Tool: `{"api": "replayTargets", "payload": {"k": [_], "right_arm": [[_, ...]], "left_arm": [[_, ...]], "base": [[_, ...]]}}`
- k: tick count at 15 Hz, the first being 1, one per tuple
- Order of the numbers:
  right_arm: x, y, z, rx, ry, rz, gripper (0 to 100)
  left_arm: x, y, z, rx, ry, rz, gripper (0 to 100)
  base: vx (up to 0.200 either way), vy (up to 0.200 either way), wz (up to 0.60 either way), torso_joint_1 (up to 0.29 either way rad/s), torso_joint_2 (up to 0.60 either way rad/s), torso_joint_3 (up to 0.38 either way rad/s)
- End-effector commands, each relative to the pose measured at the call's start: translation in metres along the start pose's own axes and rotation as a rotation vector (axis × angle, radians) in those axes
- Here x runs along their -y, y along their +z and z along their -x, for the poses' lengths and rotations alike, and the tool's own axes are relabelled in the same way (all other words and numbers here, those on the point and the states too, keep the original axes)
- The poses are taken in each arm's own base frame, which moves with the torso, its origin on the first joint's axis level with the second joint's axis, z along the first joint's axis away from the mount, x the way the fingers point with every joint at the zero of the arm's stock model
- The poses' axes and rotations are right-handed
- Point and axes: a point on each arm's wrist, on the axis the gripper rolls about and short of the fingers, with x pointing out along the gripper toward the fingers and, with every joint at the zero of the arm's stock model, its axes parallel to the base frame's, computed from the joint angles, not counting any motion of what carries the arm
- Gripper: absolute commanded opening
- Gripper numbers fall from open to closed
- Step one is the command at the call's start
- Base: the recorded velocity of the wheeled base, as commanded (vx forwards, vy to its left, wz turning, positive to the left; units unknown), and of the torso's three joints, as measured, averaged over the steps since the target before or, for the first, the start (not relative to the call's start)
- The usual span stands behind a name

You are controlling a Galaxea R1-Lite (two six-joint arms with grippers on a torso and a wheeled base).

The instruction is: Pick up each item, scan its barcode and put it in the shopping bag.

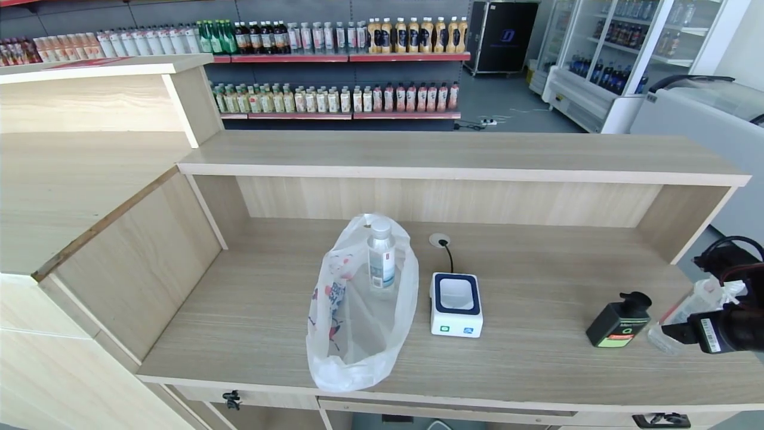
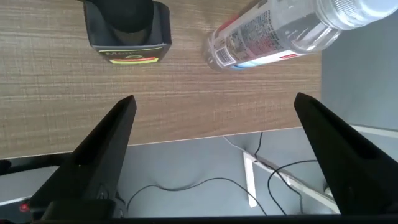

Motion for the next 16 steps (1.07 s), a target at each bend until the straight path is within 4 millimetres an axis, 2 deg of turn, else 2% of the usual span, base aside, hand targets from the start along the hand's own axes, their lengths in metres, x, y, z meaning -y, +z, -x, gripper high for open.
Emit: {"api": "replayTargets", "payload": {"k": [1,5,10,16], "right_arm": [[-0.002,-0.004,-0.012,-0.022,0.008,0.004,100],[-0.005,-0.003,-0.036,0.007,-0.002,0.009,100],[-0.009,-0.006,-0.055,-0.008,0.009,0.027,100],[-0.028,0.001,-0.077,0.102,0.126,0.096,100]], "left_arm": [[0.000,0.000,0.000,0.000,0.001,0.000,100],[0.000,0.000,0.000,0.000,0.001,0.000,100],[0.000,0.000,0.000,0.000,0.001,0.000,100],[0.000,0.000,0.000,0.000,0.001,0.000,100]], "base": [[0.000,0.000,0.00,0.000,0.00,0.000],[0.000,0.000,0.00,0.000,0.00,0.000],[0.000,0.000,0.00,0.000,0.00,0.000],[0.000,0.000,0.00,0.000,0.00,0.000]]}}
